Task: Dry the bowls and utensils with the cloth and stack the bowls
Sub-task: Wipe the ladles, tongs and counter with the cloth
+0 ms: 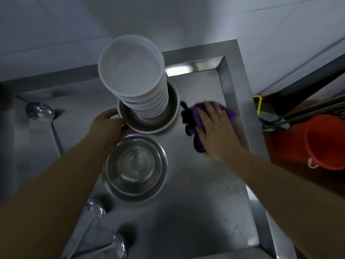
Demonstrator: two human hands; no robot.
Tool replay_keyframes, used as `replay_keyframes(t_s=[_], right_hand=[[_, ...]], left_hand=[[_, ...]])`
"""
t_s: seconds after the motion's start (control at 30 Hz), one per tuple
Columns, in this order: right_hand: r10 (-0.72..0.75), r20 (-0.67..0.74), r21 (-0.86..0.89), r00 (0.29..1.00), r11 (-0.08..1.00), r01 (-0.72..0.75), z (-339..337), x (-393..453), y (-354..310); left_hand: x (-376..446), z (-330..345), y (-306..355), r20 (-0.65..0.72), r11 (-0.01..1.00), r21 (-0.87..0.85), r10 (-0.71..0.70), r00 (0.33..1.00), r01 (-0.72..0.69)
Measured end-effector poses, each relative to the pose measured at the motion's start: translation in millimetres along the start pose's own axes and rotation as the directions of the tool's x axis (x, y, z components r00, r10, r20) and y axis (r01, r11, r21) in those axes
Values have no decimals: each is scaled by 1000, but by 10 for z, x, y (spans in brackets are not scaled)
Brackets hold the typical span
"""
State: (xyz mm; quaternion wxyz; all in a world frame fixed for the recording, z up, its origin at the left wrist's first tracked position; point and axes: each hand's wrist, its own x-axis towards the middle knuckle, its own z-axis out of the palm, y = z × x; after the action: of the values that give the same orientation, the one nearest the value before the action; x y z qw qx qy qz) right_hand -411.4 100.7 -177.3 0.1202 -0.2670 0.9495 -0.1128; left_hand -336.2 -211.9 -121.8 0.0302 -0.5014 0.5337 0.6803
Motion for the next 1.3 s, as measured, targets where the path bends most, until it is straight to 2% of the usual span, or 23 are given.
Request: replay_keyframes(t_s=[0.17,0.37,0.53,0.7,0.8,0.87,0.93,1.0,1.03,1.1,1.17,1.2,1.27,1.3], right_hand=[[-8,22,-42,1000,999,9,260,-1090,-80],[-26,55,-97,998,995,31,414,-2055,-231],[-60,-23,-129,998,990,57,501,-2684,-320],[7,-87,-191,996,981,-23,470,-3070,-346],[154,-68,-144,986,976,-162,392,-3242,-343],[311,18,-96,950,947,-308,329,-3336,-376],[404,114,-35,907,915,-403,314,-3346,-427],[364,79,-43,928,931,-361,351,-3338,-369],[327,122,-50,937,945,-324,314,-3264,-319],[187,246,-135,951,978,-158,274,-3033,-106],[120,337,-187,934,981,-59,224,-2607,104],[131,321,-170,938,982,-79,210,-2354,123],[136,161,-119,978,986,-118,215,-1882,34],[173,78,-104,982,981,-164,210,-1718,-57]], left_hand=[[-51,298,-1,19,996,-84,-3,1000,5],[-97,742,-33,13,995,-98,19,1000,-18],[-90,1085,-56,57,993,-120,14,998,-7],[-114,1379,-80,128,993,-120,7,992,9],[-133,1522,-105,160,993,-118,8,987,11],[-147,1580,-108,158,994,-109,2,987,15],[-155,1592,-123,177,996,-90,-5,984,21],[-198,1529,-154,196,999,-40,-9,981,17],[-225,1475,-191,184,1000,-2,-5,983,6],[-316,1297,-297,156,986,148,48,987,-72],[-459,1075,-412,189,928,335,101,977,-161],[-520,945,-462,217,888,410,126,968,-207],[-625,662,-538,322,791,509,189,928,-338],[-651,511,-554,404,688,578,226,887,-439]])
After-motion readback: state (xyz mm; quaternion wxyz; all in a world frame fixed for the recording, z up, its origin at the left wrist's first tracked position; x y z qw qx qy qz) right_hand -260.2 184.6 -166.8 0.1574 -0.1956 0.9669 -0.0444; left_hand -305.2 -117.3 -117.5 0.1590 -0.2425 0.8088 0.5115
